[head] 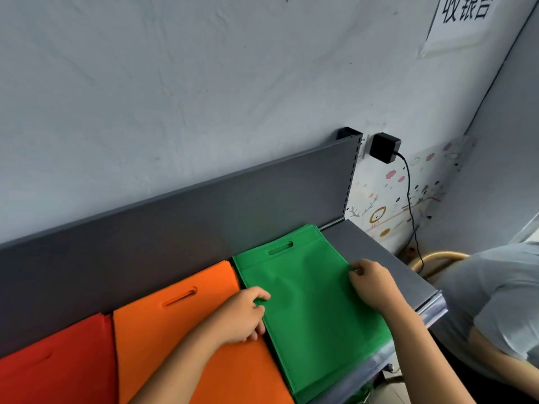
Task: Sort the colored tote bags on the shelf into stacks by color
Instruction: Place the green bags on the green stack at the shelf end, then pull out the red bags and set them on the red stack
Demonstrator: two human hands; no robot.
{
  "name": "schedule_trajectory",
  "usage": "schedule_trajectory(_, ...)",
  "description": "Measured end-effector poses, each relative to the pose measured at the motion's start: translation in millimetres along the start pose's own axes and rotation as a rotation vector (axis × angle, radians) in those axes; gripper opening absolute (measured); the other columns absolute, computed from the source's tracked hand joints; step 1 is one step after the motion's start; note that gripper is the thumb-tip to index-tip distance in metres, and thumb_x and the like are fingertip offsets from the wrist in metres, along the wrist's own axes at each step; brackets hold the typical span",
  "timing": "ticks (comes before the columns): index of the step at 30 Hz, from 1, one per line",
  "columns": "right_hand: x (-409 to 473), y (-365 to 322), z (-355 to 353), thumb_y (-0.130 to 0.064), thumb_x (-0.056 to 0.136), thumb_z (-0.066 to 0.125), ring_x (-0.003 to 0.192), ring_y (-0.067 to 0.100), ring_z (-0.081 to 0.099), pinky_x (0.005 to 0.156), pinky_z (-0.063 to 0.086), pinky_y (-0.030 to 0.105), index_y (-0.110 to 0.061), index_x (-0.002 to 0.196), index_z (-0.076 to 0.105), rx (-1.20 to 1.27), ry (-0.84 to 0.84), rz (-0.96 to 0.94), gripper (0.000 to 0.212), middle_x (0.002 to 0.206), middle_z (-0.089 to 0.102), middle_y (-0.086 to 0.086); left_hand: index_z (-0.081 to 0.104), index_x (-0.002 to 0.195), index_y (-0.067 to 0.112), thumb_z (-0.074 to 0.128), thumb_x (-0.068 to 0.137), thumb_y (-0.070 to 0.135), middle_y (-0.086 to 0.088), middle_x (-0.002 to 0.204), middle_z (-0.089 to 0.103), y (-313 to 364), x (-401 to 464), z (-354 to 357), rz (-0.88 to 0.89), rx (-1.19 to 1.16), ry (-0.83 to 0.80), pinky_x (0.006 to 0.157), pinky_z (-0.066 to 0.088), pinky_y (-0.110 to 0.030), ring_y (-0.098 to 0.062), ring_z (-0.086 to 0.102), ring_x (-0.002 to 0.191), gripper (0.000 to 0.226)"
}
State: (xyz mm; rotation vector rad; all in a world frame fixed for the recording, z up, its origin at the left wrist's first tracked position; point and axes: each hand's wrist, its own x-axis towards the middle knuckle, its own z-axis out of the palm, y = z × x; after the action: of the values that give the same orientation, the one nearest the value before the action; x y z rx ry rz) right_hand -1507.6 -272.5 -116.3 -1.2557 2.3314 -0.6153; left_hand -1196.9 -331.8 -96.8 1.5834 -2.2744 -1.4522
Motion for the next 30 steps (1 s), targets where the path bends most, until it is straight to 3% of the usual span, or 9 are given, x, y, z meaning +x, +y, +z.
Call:
schedule_trajectory(3, -1.7, 0.0, 3.8, -0.011, 0.098, 0.055, 0.093, 0.028, 0.062, 0.078, 0.052, 0.036, -0.01, 0.115, 0.073, -0.001, 0.029, 0.043, 0.025, 0.106, 0.069, 0.006, 0.049, 0.144, 0.03, 0.044, 0.109, 0.023, -0.002, 0.086, 0.076, -2.3, -3.3, 1.8, 0.017, 0.0, 0.027, 0.061, 0.052, -0.03, -0.009, 0.068, 0.065, 0.036)
schedule_trajectory(7, -5.8, -8.4, 10.0, -0.017, 0.099, 0.055, 0.125, 0.041, 0.055, 0.103, 0.052, 0.049, -0.012, 0.138, 0.065, 0.019, 0.15, 0.092, 0.041, 0.136, 0.056, 0.017, 0.052, 0.14, 0.027, 0.046, 0.109, 0.024, -0.002, 0.086, 0.075, -13.1, -12.6, -5.5, 0.053, -0.018, 0.085, 0.062, 0.052, -0.03, -0.008, 0.067, 0.064, 0.032)
schedule_trajectory(13, -17.0, -91.0, 50.3, -0.016, 0.097, 0.062, 0.103, 0.026, 0.064, 0.087, 0.046, 0.032, -0.013, 0.118, 0.074, 0.221, 0.101, -0.125, 0.025, 0.117, 0.068, 0.008, 0.059, 0.128, 0.028, 0.048, 0.108, 0.021, -0.005, 0.088, 0.076, -52.8, -54.1, -49.7, 0.013, -0.166, 0.244, 0.06, 0.048, -0.022, -0.011, 0.069, 0.064, 0.024)
schedule_trajectory(18, -66.5, -199.6, 131.1, -0.012, 0.095, 0.065, 0.094, 0.023, 0.069, 0.078, 0.046, 0.03, -0.016, 0.097, 0.076, 0.304, -0.119, -0.413, 0.012, 0.098, 0.076, 0.004, 0.062, 0.119, 0.023, 0.048, 0.108, 0.015, -0.007, 0.084, 0.075, -120.3, -129.3, -86.7, -0.109, -0.349, 0.463, 0.06, 0.049, -0.029, -0.015, 0.067, 0.062, 0.02)
schedule_trajectory(24, -167.0, -304.0, 225.0, -0.005, 0.095, 0.068, 0.086, 0.013, 0.07, 0.079, 0.051, 0.03, -0.025, 0.093, 0.073, 0.328, -0.49, -0.726, 0.021, 0.092, 0.076, -0.005, 0.064, 0.116, 0.022, 0.048, 0.108, 0.011, -0.004, 0.077, 0.075, -212.6, -260.2, -108.9, -0.275, -0.571, 0.775, 0.056, 0.047, -0.029, -0.018, 0.066, 0.061, 0.021)
schedule_trajectory(30, -295.0, -387.2, 297.9, -0.01, 0.095, 0.071, 0.079, -0.011, 0.066, 0.073, 0.048, 0.014, -0.033, 0.091, 0.071, 0.318, -0.729, -0.905, 0.023, 0.087, 0.075, -0.013, 0.064, 0.113, 0.019, 0.047, 0.107, 0.009, -0.005, 0.074, 0.074, -305.4, -413.9, -107.9, -0.404, -0.691, 1.014, 0.056, 0.048, -0.029, -0.017, 0.065, 0.058, 0.02)
